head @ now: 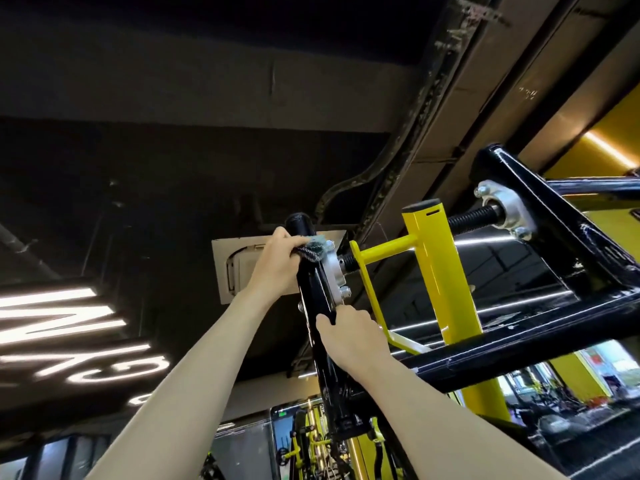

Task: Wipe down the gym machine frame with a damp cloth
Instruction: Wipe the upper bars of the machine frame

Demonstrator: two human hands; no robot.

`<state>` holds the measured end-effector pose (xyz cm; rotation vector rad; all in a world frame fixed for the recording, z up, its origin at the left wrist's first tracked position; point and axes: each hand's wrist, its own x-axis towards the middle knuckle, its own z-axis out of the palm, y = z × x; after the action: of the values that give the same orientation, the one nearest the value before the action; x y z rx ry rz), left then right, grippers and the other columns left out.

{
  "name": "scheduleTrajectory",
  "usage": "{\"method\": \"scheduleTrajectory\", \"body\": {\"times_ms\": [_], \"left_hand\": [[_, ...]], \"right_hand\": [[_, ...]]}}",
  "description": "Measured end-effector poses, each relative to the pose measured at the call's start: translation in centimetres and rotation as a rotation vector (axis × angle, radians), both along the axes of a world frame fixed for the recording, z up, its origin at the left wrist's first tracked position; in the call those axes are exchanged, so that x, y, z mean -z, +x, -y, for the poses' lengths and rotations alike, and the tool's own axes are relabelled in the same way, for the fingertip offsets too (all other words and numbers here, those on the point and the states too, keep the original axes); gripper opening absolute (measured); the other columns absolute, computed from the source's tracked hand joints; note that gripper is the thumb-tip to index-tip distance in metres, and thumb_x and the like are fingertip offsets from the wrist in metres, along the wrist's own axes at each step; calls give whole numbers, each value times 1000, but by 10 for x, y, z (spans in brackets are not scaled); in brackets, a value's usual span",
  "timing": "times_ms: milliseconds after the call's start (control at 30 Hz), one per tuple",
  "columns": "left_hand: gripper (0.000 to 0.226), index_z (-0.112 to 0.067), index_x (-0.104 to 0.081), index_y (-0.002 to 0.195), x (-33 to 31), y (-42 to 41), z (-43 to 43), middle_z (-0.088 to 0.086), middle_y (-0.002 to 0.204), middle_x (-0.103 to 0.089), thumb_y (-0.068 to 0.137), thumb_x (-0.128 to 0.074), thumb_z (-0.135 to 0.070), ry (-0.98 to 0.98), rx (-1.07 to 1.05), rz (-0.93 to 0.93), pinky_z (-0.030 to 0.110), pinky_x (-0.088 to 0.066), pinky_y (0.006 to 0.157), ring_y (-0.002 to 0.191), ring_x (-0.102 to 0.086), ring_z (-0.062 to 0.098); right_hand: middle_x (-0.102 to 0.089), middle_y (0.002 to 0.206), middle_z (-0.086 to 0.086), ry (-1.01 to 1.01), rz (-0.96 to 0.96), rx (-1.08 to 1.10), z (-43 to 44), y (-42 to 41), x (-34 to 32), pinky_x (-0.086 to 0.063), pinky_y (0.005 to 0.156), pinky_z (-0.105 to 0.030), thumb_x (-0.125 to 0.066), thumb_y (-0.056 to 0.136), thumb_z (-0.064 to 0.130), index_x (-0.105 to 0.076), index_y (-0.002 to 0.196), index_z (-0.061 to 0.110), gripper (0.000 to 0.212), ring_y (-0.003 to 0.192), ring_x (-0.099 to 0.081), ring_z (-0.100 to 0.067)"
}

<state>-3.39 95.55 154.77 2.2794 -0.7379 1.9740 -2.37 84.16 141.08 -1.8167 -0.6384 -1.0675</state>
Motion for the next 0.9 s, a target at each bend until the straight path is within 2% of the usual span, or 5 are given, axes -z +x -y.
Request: {"method": "scheduleTrajectory", "body": {"times_ms": [133, 300, 567, 733, 900], "left_hand": [[34, -14, -59, 130, -33, 5, 11, 2, 106, -44, 98, -48, -6, -234, 153, 29, 29, -43, 91, 105, -50, 19], [38, -15, -57, 132, -63, 10, 27, 14, 127, -43, 98, -42, -6, -311, 16, 50, 33, -41, 95, 122, -44, 30], [39, -14, -63, 125, -4, -14, 15, 2, 102, -43, 94, -46, 1, 89, -182, -60, 32, -41, 90, 102, -45, 20], [33, -15, -64, 123, -9, -36, -2, 3, 108, -57, 95, -50, -4, -324, 133, 26, 27, -45, 82, 101, -55, 16], [24, -13, -71, 101, -31, -27, 19, 3, 95, -67, 94, -48, -6, -581, 82, 156, 22, -39, 57, 82, -59, 16]], "right_hand": [[-61, 104, -10, 11, 2, -17, -1, 2, -1, -45, 82, -36, -36, 99, 39, -55, 95, 10, 35, 95, -58, -29], [-58, 105, -9, 10, 9, -6, 2, 4, -2, -43, 84, -37, -35, 100, 41, -58, 106, 8, 40, 97, -56, -29], [-63, 99, -9, 25, 38, 3, 0, 5, 3, -45, 76, -35, -34, 100, 39, -59, 99, 9, 39, 90, -59, -27], [-61, 106, -9, 6, 21, 3, -1, 2, 5, -46, 84, -38, -33, 101, 39, -58, 107, 11, 38, 100, -56, -27], [-62, 105, -8, -6, 25, 16, 0, 1, 5, -43, 80, -36, -33, 101, 39, -58, 106, 11, 38, 97, -55, -26]]}}
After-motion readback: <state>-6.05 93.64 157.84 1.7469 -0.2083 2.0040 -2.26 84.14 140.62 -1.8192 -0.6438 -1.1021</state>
